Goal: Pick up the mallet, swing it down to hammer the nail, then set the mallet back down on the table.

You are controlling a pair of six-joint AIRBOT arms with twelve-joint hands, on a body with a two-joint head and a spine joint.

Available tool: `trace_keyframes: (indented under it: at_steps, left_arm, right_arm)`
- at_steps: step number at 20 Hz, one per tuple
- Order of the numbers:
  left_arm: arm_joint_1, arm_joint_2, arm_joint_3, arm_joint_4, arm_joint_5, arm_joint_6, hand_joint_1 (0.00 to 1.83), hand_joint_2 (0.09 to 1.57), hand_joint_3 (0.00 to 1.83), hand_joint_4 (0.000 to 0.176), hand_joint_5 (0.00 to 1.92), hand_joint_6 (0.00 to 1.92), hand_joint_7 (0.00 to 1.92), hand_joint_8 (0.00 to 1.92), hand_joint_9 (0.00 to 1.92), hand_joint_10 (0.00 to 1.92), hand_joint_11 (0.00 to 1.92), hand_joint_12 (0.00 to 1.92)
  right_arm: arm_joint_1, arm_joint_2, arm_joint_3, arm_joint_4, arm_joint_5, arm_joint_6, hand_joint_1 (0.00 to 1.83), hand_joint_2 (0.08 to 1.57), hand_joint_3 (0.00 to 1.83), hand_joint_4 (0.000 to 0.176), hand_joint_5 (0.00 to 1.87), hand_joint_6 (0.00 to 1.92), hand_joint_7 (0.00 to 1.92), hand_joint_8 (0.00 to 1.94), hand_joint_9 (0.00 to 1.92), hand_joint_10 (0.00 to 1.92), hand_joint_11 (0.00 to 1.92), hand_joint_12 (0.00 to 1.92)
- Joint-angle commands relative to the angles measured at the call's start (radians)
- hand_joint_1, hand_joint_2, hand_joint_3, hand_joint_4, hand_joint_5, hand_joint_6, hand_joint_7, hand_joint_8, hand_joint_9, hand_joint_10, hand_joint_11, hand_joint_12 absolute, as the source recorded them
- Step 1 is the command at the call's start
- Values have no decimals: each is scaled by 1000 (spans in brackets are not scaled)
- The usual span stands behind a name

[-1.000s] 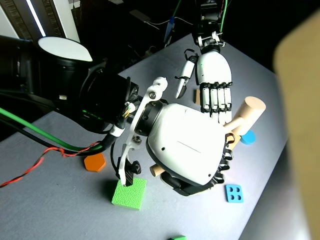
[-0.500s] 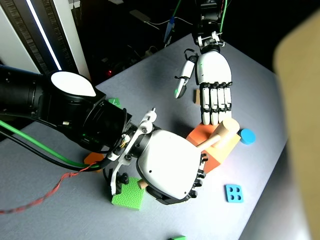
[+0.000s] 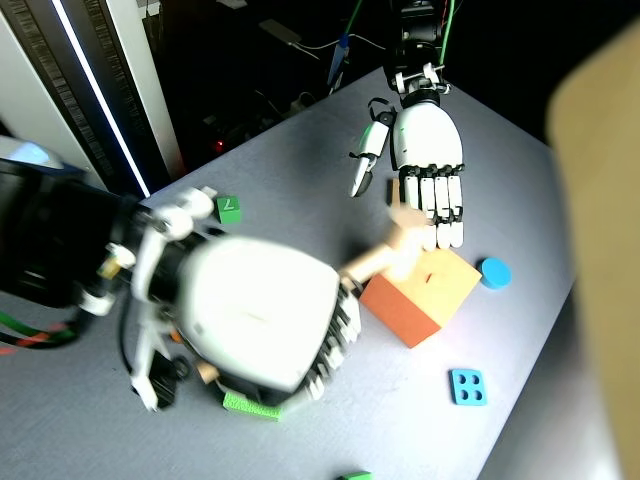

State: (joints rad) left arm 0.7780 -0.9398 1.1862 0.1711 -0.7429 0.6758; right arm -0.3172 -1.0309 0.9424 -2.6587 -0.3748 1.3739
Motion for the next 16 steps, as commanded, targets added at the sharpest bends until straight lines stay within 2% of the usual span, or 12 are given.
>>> trace_keyframes:
  at_steps: [1,3,4,5,8,10,13,16]
  left_arm:
    - [-1,-3,3,-13,-80,-4,0,1294,0,0,77,3,59,3,13,3,0,0]
    - [-1,-3,3,-13,-80,-4,0,1293,0,0,75,2,56,1,13,3,0,0]
    - [-1,-3,3,-13,-80,-4,0,1293,0,0,76,2,56,1,14,3,0,0]
    - [-1,-3,3,-13,-80,-5,0,1294,0,0,93,9,72,7,26,8,0,0]
    - [-1,-3,3,-13,-80,-5,0,1294,0,0,77,1,58,1,16,3,0,0]
    - [-1,-3,4,-13,-80,-5,0,1291,0,0,87,5,72,6,28,7,0,0]
    - [-1,-3,4,-13,-80,-5,0,1290,0,0,93,6,76,6,38,10,15,7]
    - [-1,-3,4,-13,-80,-5,0,1291,0,0,85,2,62,1,19,1,0,0]
  right_arm:
    - [2,13,-4,-107,-46,30,426,1566,12,176,1238,1921,1584,1941,1700,1921,1795,1921]
    - [-10,15,-4,-231,4,96,438,1571,7,176,1241,1921,1587,1941,1700,1921,1790,1921]
    - [-16,14,-4,-321,5,160,444,1568,4,176,1225,1921,1567,1941,1682,1921,1784,1921]
    - [-23,8,-6,-353,0,185,427,1570,4,176,1215,1921,1571,1941,1686,1921,1780,1921]
    - [-35,-31,-1,-353,-2,121,441,1566,5,176,1212,1921,1569,1941,1677,1921,1768,1921]
    - [-40,-70,17,-353,-3,103,382,1571,28,176,1239,1921,1586,1941,1696,1921,1789,1921]
    - [-60,-146,59,-353,-3,33,397,1571,25,176,1213,1921,1571,1941,1682,1921,1775,1921]
    - [-83,-229,89,-353,6,28,410,1571,30,176,1217,1921,1578,1941,1694,1921,1792,1921]
